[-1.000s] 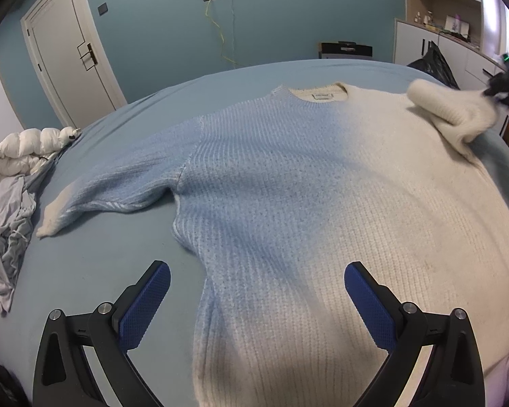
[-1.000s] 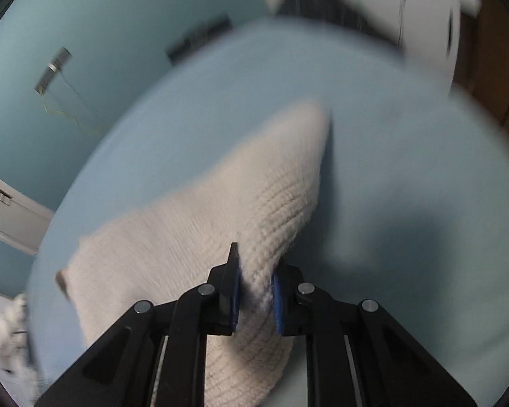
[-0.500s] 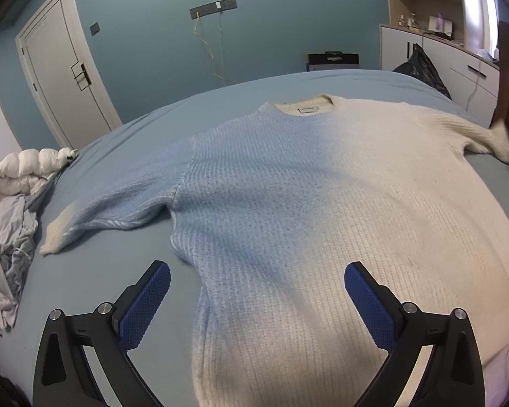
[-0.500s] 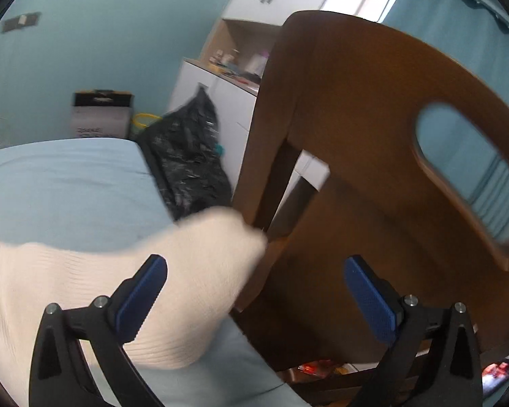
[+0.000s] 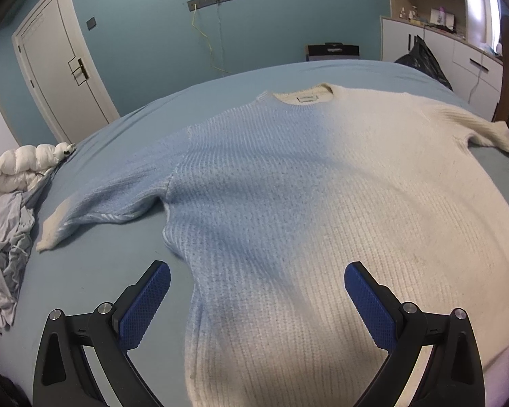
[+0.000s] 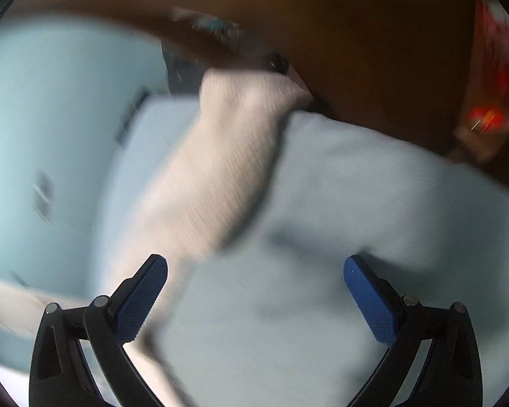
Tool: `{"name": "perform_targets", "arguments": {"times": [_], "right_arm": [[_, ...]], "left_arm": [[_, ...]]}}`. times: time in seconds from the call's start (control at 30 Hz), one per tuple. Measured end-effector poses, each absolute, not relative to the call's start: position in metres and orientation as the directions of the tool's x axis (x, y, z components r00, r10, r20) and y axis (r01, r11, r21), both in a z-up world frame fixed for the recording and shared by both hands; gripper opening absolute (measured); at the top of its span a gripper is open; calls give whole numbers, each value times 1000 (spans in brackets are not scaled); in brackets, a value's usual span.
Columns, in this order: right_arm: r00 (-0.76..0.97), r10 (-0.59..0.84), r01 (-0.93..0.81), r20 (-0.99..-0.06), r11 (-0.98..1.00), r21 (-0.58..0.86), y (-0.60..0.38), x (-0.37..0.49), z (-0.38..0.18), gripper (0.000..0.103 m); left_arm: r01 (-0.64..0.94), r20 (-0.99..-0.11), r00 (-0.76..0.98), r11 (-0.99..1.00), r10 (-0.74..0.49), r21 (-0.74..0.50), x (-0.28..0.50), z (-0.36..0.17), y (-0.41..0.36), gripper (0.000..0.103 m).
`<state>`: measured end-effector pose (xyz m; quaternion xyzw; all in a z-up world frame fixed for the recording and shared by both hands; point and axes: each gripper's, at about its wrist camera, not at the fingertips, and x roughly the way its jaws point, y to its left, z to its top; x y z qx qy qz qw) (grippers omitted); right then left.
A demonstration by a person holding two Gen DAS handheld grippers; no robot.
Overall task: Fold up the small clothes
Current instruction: 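Lift the white sleeve and lay it across the sweater body, open right tool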
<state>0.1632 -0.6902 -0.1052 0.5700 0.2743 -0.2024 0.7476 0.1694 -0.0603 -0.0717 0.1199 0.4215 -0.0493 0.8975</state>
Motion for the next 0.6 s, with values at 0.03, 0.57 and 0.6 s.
{"name": "perform_targets", "arguments": {"times": [0.03, 0.57, 0.6], "right_arm": [[762, -4, 628, -648, 250, 737, -694, 167, -107, 102], [497, -539, 779, -680, 622, 76, -625, 323, 71, 9], [496, -598, 767, -630, 642, -6, -603, 335, 93, 9]], "left_arm": [[191, -770, 638, 966, 15, 177, 170, -73, -61, 103], [165, -760, 649, 974, 13, 158, 176, -66, -57, 103], [157, -755, 655, 976, 11, 151, 175, -64, -55, 103]]}}
